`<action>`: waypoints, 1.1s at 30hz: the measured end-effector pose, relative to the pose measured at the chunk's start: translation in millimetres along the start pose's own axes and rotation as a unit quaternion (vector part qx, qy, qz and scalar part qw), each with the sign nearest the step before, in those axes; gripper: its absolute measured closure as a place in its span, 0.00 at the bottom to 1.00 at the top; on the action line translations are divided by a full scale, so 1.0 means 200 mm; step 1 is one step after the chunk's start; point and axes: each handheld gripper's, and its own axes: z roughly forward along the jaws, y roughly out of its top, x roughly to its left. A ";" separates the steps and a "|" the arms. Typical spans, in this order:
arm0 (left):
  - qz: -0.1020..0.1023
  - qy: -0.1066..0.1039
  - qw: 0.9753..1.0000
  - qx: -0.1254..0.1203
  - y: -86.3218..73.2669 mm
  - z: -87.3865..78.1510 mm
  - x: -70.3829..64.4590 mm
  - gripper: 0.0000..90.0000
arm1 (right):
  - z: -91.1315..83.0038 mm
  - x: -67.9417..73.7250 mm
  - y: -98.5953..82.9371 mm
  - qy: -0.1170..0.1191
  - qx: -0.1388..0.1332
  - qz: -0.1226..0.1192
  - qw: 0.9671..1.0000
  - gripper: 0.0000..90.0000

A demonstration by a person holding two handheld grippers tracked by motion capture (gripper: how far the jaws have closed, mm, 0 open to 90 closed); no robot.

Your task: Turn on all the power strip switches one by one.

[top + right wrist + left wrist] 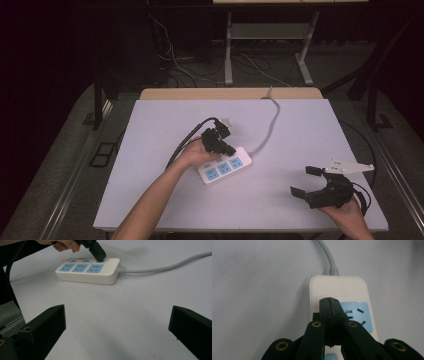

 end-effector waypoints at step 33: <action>-0.019 0.006 0.999 -0.041 0.02 -0.07 0.04 0.99 | 0.00 -0.01 0.00 -0.002 0.000 0.003 1.000 0.01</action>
